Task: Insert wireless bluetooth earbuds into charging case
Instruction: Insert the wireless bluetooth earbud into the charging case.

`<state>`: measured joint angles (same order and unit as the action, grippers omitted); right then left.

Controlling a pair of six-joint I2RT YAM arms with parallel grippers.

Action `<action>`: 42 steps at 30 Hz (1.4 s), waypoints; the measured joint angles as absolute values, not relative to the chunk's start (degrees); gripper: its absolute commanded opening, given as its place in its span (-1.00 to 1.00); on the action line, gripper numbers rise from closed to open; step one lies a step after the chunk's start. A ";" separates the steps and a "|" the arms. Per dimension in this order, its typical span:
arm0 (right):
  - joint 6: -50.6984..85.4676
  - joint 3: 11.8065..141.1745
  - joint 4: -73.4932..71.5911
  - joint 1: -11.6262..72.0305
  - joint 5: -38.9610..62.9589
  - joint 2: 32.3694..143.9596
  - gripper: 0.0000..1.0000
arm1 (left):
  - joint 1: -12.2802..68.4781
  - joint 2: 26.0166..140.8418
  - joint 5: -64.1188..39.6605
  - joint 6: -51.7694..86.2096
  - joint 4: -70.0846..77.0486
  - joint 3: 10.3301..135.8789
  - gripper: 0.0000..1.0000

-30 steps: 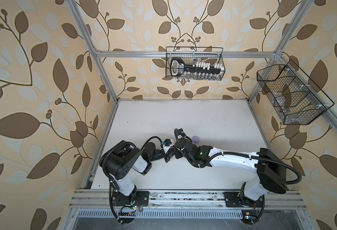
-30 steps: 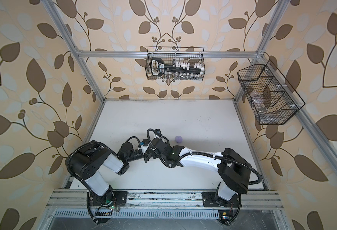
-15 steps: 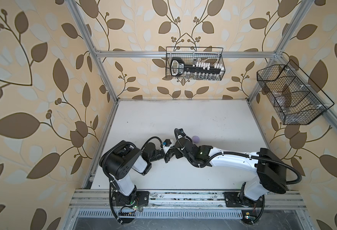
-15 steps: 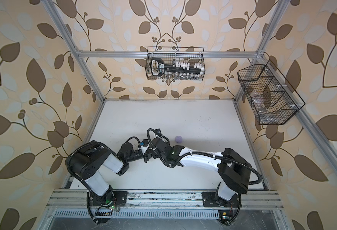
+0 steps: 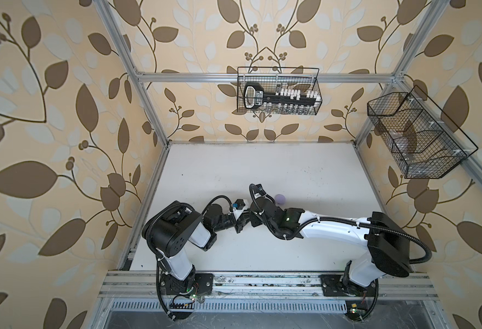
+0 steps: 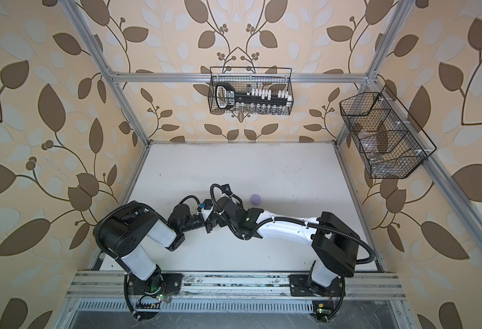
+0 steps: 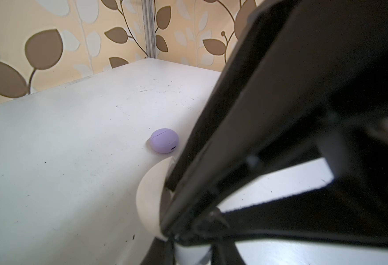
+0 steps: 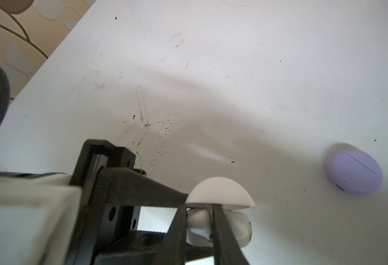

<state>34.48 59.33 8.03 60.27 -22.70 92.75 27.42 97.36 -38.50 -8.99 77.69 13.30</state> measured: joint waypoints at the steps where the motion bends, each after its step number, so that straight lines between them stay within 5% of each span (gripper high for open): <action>1: 34.50 59.31 8.03 60.27 -22.70 92.75 -0.60 | 27.42 97.36 -38.50 -8.99 77.69 13.30 -0.93; 13: 34.54 58.43 7.90 60.36 -22.68 92.23 -0.58 | 27.46 97.36 -38.59 -8.99 77.73 13.28 -0.93; 22: 34.68 58.35 7.99 60.40 -22.57 91.74 -0.33 | 27.46 97.36 -38.63 -9.02 77.80 13.28 -0.93; 42: 35.57 51.00 12.84 54.89 -19.55 77.54 -0.14 | 31.03 97.36 -40.25 -13.41 77.38 12.47 -0.93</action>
